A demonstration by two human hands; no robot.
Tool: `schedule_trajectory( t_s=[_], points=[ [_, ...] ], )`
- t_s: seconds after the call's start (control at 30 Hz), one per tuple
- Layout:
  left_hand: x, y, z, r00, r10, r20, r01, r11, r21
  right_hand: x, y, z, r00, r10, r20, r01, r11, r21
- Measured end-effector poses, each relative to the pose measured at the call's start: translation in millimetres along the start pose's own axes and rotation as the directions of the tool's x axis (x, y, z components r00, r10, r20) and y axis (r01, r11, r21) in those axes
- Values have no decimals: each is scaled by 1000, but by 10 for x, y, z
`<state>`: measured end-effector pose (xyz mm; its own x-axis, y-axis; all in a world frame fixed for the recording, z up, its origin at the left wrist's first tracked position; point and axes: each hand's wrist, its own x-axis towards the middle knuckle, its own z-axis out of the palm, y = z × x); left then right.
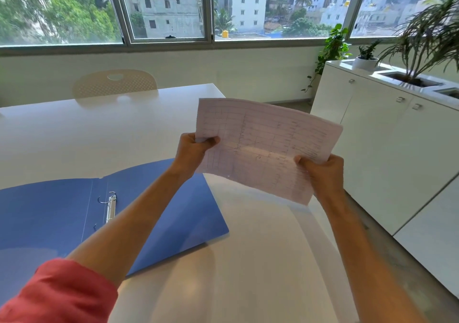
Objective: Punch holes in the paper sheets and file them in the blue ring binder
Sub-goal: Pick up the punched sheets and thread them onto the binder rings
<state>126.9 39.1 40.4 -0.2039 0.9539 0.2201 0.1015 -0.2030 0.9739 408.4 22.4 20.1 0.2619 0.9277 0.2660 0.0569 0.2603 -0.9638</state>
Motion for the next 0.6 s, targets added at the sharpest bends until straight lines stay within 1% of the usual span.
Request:
schedule_trajectory(
  t_s=[0.1, 0.2, 0.33, 0.43, 0.5, 0.53, 0.6],
  points=[
    [-11, -12, -8, 998, -13, 69, 10, 999, 50, -23, 5, 36, 994, -52, -99, 45, 997, -67],
    [13, -20, -65, 994, 6, 110, -13, 998, 69, -45, 14, 46, 993, -48, -106, 46, 999, -16],
    [5, -44, -102, 996, 2, 91, -5, 999, 32, -89, 18, 8, 998, -38, -47, 40, 998, 56],
    [-58, -202, -149, 991, -112, 70, 110, 993, 37, -122, 65, 12, 998, 50, 29, -51, 997, 51],
    [-112, -327, -208, 975, -206, 82, 206, 979, 9, -149, 87, 29, 993, 79, 86, -81, 996, 28],
    [-126, -384, -236, 968, -232, 96, 235, 972, -20, -155, 84, 36, 991, 77, 112, -81, 996, 34],
    [-144, -406, -269, 964, -235, 126, 243, 969, -52, -149, 56, 46, 988, 72, 140, -79, 996, 43]
  ],
)
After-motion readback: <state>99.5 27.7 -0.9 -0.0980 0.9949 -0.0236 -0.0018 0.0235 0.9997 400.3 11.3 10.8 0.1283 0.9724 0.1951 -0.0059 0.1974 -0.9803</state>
